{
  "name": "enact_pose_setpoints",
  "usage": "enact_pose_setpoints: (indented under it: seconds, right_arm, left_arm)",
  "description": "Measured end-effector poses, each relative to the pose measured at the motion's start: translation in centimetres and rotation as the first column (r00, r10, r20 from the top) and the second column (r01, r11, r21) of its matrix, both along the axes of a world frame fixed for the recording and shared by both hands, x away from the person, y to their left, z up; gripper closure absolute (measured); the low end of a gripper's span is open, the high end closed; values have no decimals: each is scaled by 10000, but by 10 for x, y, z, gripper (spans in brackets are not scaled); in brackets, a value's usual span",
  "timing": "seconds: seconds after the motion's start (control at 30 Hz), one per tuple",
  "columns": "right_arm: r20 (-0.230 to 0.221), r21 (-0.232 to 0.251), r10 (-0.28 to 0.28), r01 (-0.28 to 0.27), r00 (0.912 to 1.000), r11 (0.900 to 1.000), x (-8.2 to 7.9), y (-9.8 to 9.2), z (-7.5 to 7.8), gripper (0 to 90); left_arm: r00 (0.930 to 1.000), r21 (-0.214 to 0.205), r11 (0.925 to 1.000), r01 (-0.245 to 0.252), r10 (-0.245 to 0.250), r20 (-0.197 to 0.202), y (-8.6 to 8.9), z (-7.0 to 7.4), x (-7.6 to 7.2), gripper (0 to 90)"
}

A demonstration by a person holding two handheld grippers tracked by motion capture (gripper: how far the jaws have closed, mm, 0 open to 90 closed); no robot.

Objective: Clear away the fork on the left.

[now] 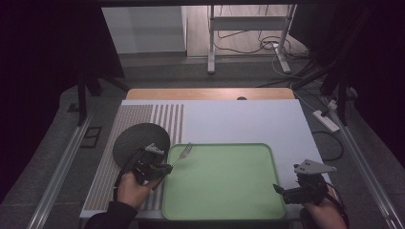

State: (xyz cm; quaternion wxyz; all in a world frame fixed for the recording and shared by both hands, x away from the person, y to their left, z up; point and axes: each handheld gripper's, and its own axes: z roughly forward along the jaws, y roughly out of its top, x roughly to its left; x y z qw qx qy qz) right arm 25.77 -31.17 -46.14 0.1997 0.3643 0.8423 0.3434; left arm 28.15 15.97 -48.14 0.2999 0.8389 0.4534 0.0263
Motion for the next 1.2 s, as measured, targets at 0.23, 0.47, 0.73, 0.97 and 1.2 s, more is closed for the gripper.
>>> enact_pose_setpoints:
  seconds: [0.23, 0.47, 0.73, 0.97, 1.2]
  right_arm:
    - [7, 30, 18, -18, 10000, 10000, 0, -1, 0, 0]
    - [47, 70, 74, -75, 10000, 9999, 1, 1, 0, 0]
    - [20, 21, 160, -160, 9999, 9999, 3, 3, 0, 0]
    - [5, -105, 211, -211, 9998, 9997, 3, 4, 0, 0]
    - [14, -54, 213, -213, 9998, 9998, 2, 3, 0, 0]
  left_arm:
    - [9996, -279, 9996, 66, -74, -291, -24, -7, -4, 840]
    - [9983, 544, 9983, 191, -161, -560, -46, -25, -7, 840]
    - [9991, 604, 9975, 361, -348, -231, -50, -28, -9, 694]
    - [9895, 137, 9897, 1427, -1429, 192, -67, -18, 1, 888]
    - [9882, 828, 9847, 1530, -1518, -207, -70, -34, 9, 888]
